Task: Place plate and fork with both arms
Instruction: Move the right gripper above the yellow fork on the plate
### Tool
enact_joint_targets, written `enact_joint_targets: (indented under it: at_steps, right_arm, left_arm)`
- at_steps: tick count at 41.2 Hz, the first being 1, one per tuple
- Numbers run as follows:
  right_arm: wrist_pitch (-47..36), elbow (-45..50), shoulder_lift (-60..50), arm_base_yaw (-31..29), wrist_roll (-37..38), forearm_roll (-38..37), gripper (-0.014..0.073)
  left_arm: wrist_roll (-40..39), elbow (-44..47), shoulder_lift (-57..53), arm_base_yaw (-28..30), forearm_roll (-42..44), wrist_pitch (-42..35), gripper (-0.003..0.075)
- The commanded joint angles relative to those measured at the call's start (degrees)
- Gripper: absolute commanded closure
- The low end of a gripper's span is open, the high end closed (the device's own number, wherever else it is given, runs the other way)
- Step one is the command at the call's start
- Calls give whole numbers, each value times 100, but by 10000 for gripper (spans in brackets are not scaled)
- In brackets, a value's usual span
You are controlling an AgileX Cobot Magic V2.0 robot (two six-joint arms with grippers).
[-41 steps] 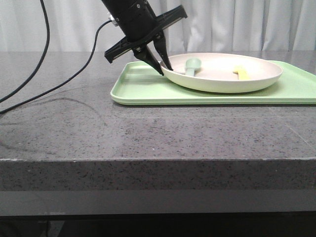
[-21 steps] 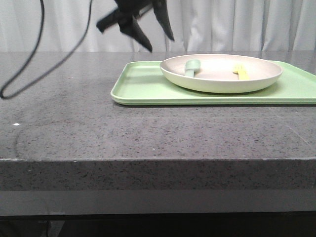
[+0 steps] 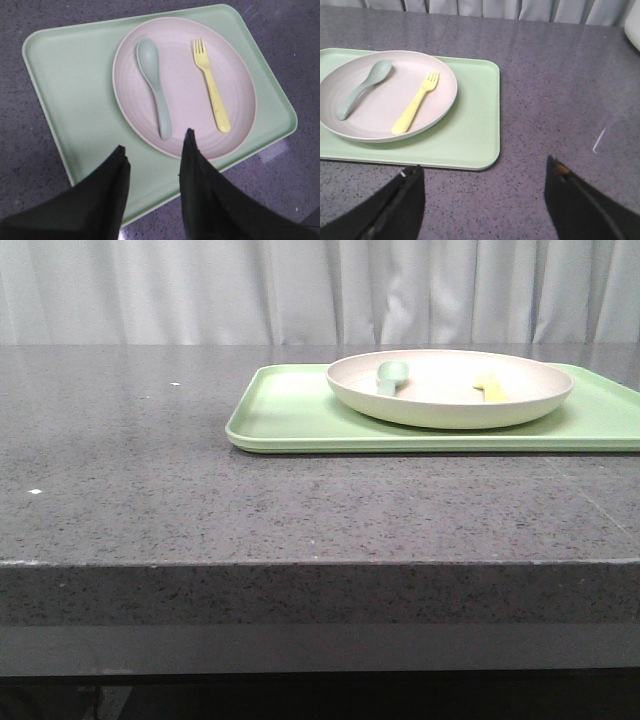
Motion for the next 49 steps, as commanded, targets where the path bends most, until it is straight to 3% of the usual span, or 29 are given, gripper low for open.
enact_joint_targets:
  at_steps: [1, 10, 15, 23, 29, 39, 49]
  right_arm:
    - [-398, -185, 52, -2, -41, -63, 64]
    - [-398, -185, 52, -2, -41, -63, 64]
    - [-445, -185, 52, -2, -41, -58, 64]
    - [-445, -185, 52, -2, -41, -58, 64]
    - [-460, -208, 65, -2, -41, -29, 64]
    - [205, -870, 685, 11, -142, 964, 64]
    - [1392, -1854, 1890, 188, -1425, 2276, 64]
  left_arm:
    - [235, 765, -994, -17, -117, -798, 479]
    - [773, 2508, -2552, 354, -180, -1001, 479]
    - [1438, 3213, -3278, 552, -693, -772, 479]
    - [2802, 4081, -4258, 600, -1545, -294, 479]
    - [2866, 4445, -4852, 600, -1516, -254, 479]
    - [2866, 4579, -5300, 600, -1366, -254, 479]
    - [2866, 4579, -5300, 600, -1366, -254, 479]
